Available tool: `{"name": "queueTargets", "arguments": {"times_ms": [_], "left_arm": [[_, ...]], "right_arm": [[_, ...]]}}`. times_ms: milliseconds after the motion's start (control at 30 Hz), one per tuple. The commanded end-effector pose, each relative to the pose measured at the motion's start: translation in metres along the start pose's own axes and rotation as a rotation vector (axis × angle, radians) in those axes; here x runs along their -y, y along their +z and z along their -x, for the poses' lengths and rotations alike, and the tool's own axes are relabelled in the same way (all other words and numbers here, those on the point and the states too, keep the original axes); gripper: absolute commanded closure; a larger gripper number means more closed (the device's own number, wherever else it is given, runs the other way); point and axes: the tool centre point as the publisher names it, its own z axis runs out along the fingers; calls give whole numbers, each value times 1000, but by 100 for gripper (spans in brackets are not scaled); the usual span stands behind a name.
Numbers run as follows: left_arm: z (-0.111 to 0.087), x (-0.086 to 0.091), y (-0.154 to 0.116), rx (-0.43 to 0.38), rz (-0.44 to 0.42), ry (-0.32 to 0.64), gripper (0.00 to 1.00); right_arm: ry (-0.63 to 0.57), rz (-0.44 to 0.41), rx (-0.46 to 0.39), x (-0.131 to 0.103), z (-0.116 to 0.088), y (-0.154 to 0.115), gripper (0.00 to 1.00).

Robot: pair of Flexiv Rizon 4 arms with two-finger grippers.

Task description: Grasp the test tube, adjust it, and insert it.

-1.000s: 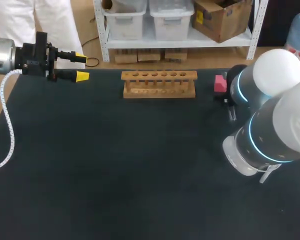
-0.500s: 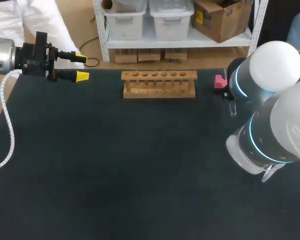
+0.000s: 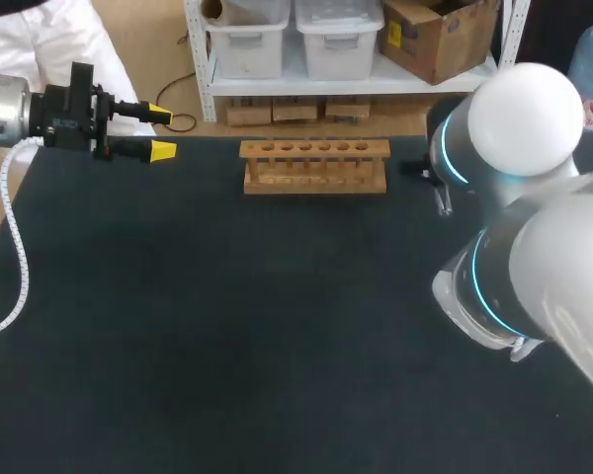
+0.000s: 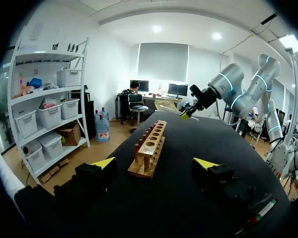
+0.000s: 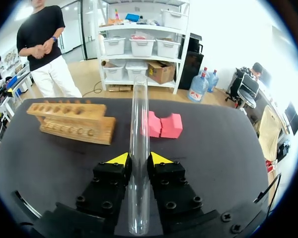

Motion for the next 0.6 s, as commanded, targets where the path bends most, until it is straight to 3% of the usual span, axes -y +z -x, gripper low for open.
{"name": "queueTargets", "arguments": {"times_ms": [33,267,600], "left_arm": [[-1,0,0,3,0,3,0],[-1,0,0,3,0,3,0],[-1,0,0,3,0,3,0]], "right_arm": [[-8,-3,9,-17,6,-11,100],[-39,56,21,-51,17,-9,100],[-46,148,3,-81,17,2,100]]}}
